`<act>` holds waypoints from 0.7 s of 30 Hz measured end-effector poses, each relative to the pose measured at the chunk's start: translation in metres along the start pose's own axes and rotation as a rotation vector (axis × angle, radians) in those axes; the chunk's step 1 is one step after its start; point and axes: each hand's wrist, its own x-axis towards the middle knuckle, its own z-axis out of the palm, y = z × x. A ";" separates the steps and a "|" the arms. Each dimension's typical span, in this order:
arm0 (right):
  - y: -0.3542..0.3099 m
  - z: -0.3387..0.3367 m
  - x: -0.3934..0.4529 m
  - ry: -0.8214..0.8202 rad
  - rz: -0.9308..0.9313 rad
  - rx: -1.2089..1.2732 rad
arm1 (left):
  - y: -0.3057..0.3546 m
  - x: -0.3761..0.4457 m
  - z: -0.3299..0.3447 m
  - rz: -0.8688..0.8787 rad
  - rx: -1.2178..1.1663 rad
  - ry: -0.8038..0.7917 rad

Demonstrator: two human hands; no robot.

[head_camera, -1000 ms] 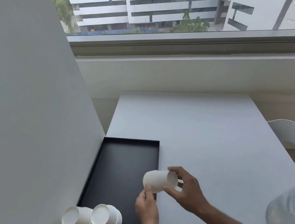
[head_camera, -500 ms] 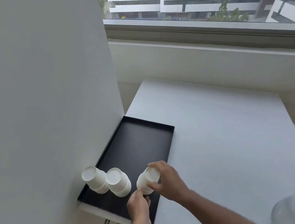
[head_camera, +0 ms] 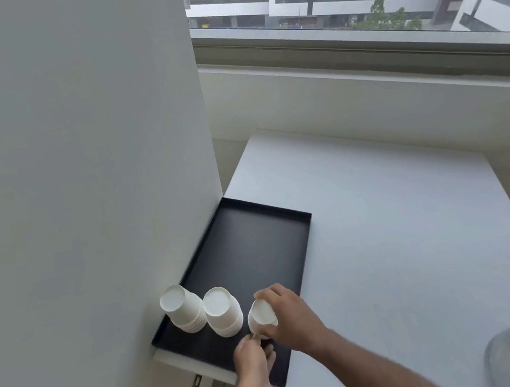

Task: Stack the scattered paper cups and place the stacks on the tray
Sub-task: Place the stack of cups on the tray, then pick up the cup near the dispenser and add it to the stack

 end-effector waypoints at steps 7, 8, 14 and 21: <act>0.006 -0.001 -0.015 0.065 0.007 0.001 | -0.004 -0.002 -0.004 0.006 -0.003 -0.019; 0.008 -0.003 -0.019 0.118 0.002 -0.006 | -0.007 -0.004 -0.005 0.004 -0.009 -0.007; 0.041 -0.015 -0.055 0.405 0.097 -0.098 | -0.029 -0.030 0.006 0.205 0.290 -0.126; 0.089 -0.030 -0.121 0.372 0.473 -0.322 | -0.040 -0.042 0.046 1.162 1.262 -0.532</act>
